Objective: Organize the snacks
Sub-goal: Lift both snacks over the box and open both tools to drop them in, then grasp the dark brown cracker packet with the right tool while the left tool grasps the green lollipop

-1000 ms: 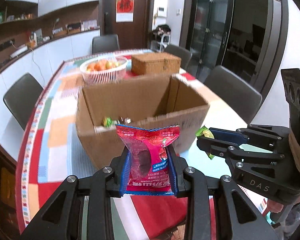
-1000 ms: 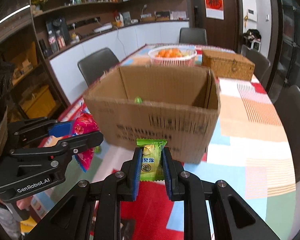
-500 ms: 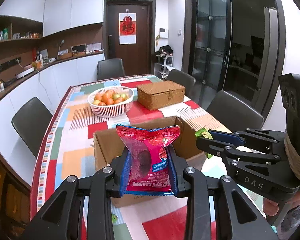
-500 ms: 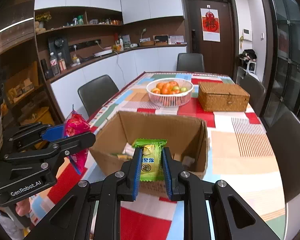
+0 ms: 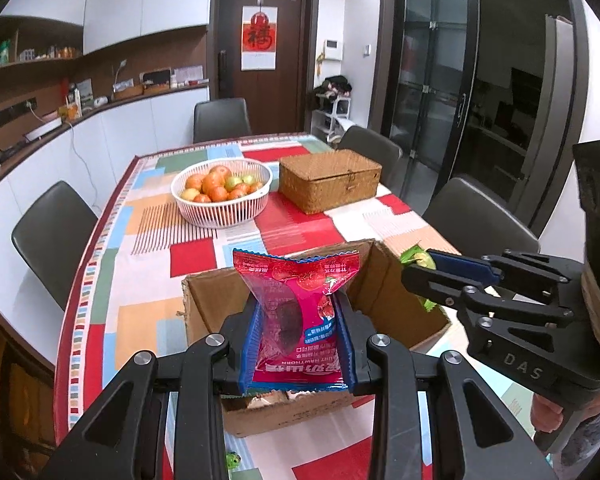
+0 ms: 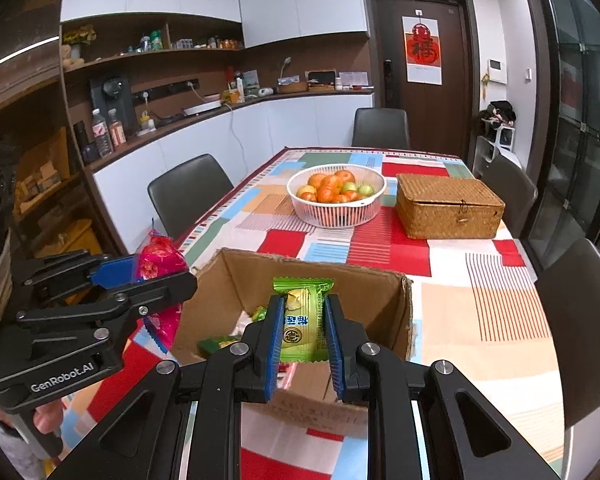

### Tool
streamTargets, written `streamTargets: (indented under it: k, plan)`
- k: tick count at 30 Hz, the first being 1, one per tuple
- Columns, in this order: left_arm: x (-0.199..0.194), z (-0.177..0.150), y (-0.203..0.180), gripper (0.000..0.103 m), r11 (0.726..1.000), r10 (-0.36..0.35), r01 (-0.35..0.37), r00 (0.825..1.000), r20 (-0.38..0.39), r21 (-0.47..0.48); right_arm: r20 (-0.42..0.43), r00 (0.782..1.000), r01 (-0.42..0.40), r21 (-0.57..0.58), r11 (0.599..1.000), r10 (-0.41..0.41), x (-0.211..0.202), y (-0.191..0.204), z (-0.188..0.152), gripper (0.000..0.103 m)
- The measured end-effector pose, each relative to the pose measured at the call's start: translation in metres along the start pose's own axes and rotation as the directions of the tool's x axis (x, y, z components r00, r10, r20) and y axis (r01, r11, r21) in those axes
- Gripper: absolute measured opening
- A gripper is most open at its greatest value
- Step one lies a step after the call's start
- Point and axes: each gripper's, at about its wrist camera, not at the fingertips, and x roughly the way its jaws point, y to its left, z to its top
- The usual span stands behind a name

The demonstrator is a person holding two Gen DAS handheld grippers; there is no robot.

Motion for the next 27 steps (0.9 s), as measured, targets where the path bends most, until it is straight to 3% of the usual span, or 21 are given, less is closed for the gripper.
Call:
streamTargets:
  k: [10, 12, 15, 21, 23, 27]
  plan:
    - [0.056, 0.003, 0.017, 0.036, 0.999, -0.009, 0.004, 0.992, -0.129, -0.038, -0.074, 0.997, 0.036, 0.001, 0.999, -0.036, 0.037, -0.009, 0.004, 0.022]
    - [0.059, 0.002, 0.018, 0.058, 0.999, 0.016, -0.021, 0.990, -0.141, -0.033, -0.090, 0.995, 0.043, 0.004, 0.999, -0.042, 0.044, -0.011, 0.004, 0.022]
    - [0.050, -0.003, 0.018, 0.062, 0.997, 0.068, -0.070, 0.991, -0.115, -0.019, -0.110, 0.992, 0.066, 0.011, 0.998, -0.064, 0.049, -0.013, 0.001, 0.040]
    - [0.012, -0.027, 0.009, 0.074, 0.988, 0.153, -0.153, 0.986, -0.062, 0.008, -0.094, 0.992, 0.074, -0.057, 0.996, -0.079, 0.031, 0.002, -0.013, 0.042]
    - [0.000, -0.036, 0.007, 0.074, 0.987, 0.161, -0.161, 0.985, -0.059, 0.004, -0.089, 0.993, 0.064, -0.075, 0.995, -0.071, 0.023, 0.009, -0.019, 0.049]
    - [-0.023, -0.057, 0.001, 0.081, 0.985, 0.171, -0.172, 0.984, -0.053, -0.004, -0.089, 0.995, 0.039, -0.121, 0.992, -0.050, 0.006, 0.025, -0.035, 0.050]
